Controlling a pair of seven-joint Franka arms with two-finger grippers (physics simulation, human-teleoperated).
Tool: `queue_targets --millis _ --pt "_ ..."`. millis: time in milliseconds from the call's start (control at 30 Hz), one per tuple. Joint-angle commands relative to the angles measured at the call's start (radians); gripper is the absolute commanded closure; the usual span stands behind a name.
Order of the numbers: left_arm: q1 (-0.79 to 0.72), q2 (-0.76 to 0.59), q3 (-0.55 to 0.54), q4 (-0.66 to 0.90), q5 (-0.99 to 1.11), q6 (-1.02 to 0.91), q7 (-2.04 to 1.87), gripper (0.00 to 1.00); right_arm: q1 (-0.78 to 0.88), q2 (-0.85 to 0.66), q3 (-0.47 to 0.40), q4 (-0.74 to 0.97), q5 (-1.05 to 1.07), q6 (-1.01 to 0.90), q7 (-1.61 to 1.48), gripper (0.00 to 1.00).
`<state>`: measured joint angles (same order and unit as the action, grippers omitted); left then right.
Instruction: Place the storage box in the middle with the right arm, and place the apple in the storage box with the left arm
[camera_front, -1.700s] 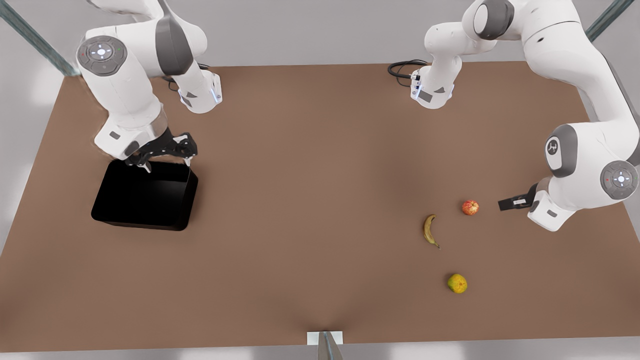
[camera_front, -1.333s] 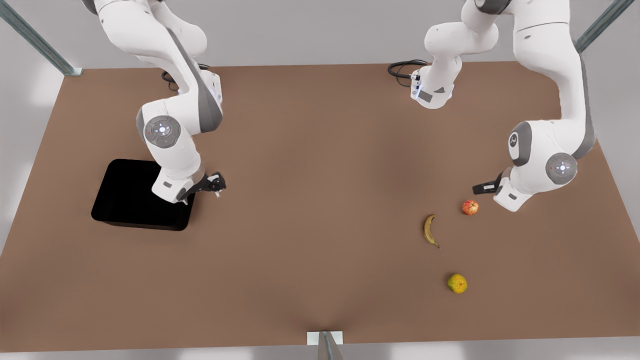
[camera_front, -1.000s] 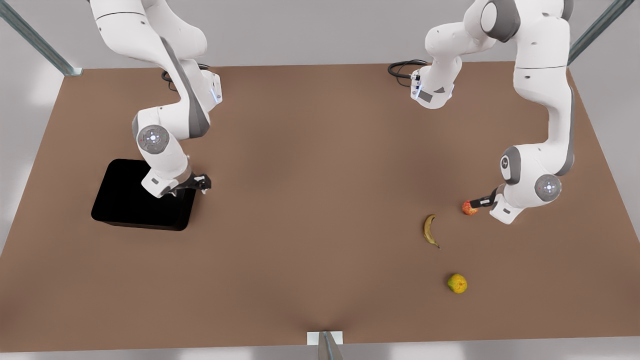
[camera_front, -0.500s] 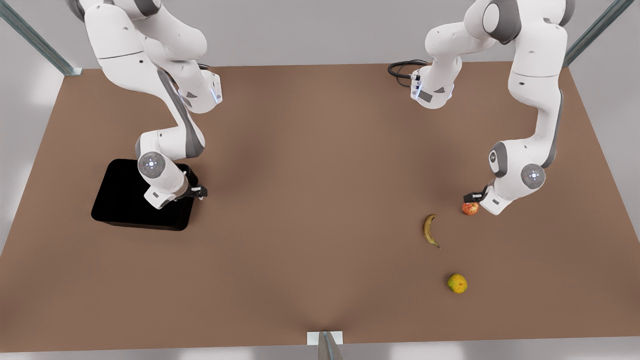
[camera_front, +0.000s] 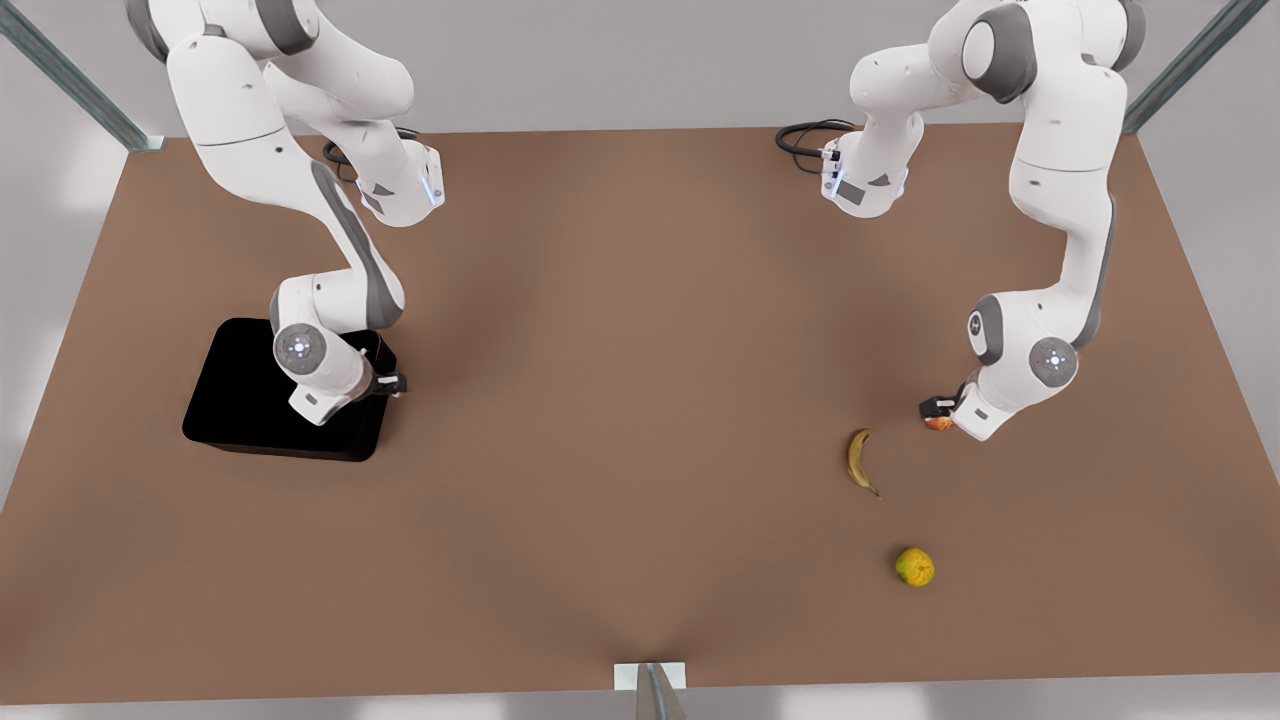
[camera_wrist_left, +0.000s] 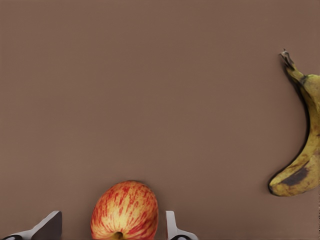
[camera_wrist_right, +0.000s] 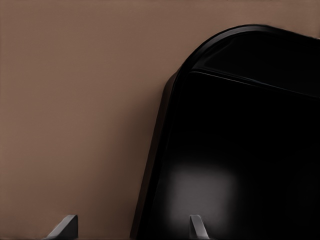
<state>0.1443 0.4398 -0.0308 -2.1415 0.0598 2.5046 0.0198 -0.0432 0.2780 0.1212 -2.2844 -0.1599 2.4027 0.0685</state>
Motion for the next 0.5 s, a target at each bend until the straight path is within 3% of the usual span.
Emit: queue_targets --millis 0,200,467 --pt "0.000 0.005 0.000 0.000 0.000 0.005 0.000 0.00 0.000 -0.002 0.000 0.000 0.000 -0.002 -0.003 0.76" --pt "-0.009 0.025 0.000 0.003 0.002 0.028 0.000 0.07 -0.001 -0.003 -0.008 0.002 0.000 -0.005 -0.029 0.79" --pt "-0.002 0.039 0.000 0.017 0.025 0.040 0.011 0.06 0.000 -0.037 -0.008 0.005 0.005 -0.008 -0.026 0.79"
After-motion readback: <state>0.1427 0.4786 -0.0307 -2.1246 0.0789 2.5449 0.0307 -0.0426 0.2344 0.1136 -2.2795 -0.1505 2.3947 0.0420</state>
